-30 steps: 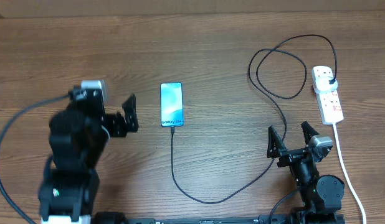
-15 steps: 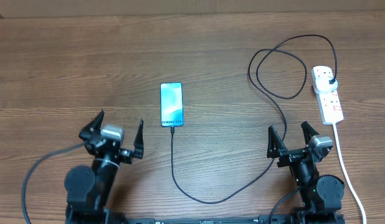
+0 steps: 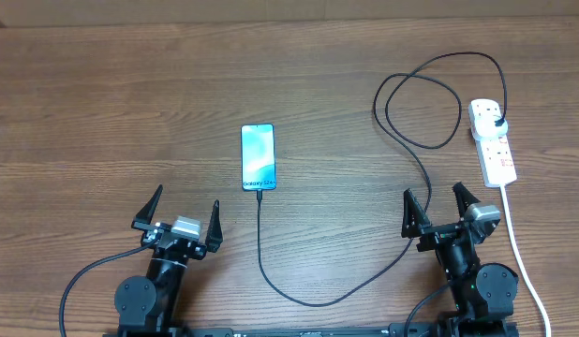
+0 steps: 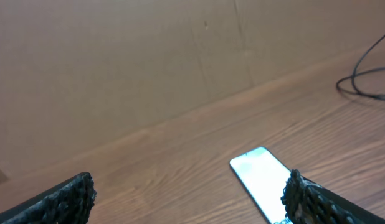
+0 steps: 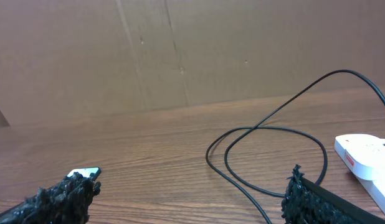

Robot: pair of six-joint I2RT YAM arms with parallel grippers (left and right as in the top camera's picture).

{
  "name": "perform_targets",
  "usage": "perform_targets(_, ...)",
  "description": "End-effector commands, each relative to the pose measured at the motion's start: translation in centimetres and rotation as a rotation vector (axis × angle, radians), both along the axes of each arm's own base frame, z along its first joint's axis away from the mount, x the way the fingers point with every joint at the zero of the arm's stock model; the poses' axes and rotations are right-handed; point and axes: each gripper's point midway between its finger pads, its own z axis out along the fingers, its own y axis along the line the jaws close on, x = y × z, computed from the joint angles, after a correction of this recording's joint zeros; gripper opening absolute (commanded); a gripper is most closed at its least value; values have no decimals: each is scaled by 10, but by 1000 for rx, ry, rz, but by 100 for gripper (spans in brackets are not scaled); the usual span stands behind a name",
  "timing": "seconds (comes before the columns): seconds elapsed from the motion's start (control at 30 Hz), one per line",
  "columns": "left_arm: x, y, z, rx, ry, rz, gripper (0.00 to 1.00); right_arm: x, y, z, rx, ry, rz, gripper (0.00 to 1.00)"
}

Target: Plug charger to phone and switch on socket

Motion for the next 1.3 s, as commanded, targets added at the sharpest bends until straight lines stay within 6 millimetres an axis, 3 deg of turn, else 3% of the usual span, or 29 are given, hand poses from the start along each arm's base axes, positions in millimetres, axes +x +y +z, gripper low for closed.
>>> perform_targets(0.0,2,3,-10,45,-12,16,100,0,-1,-2,-4,-5,-8,100)
perform_targets(0.2,2,4,-26,48,57,22,99,0,-1,-2,-4,-5,-8,100)
perform_targets(0.33,2,7,-26,-29,72,41,99,0,-1,-2,-4,-5,-8,100)
perform_targets(1.27,2,7,-26,-29,72,40,100,0,-1,-2,-4,-5,-8,100)
